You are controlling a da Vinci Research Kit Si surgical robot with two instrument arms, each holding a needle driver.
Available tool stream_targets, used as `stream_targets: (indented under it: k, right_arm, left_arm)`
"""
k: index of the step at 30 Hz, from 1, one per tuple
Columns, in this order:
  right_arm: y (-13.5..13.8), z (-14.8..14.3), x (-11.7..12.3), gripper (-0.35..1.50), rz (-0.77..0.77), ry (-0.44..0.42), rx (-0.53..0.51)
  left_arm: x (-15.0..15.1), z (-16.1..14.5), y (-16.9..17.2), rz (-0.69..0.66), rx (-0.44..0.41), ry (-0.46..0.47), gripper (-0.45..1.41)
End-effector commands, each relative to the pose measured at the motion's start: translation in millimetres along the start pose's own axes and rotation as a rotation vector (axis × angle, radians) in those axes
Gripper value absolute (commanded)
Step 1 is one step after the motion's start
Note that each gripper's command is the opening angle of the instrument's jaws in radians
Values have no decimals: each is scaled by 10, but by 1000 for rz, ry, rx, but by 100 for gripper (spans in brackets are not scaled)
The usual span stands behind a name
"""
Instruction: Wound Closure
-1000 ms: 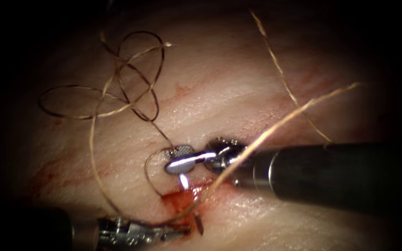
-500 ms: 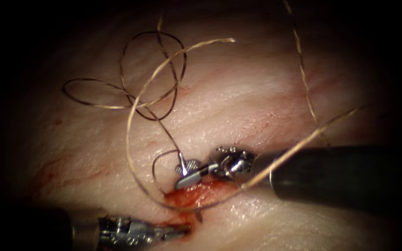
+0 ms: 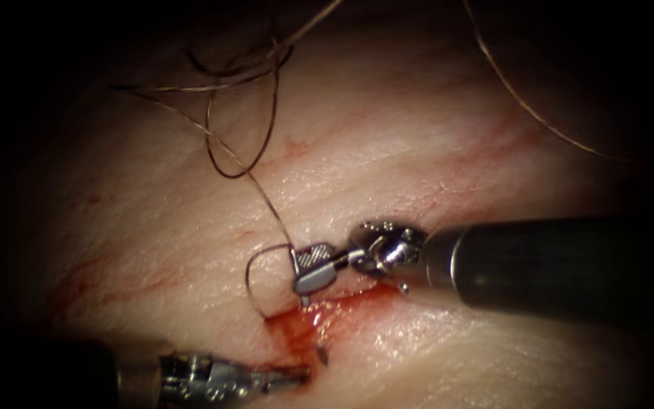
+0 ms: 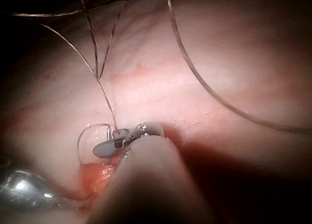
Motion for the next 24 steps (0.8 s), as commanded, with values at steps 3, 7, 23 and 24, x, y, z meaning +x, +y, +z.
stream_targets:
  k: [3,7,23,24]
  right_arm:
    - [4,12,-2,109,-4,6,12]
    - [3,16,-1,98,21,9,25]
    - [-25,17,-10,-35,728,-16,39]
    - [-28,16,-12,-35,745,-22,43]
  left_arm:
    - [-2,8,6,-2,-3,2,-45]
    - [-2,8,6,-2,-3,2,-45]
    - [-2,6,5,-1,-5,3,-45]
    - [-2,6,5,-1,-5,3,-45]
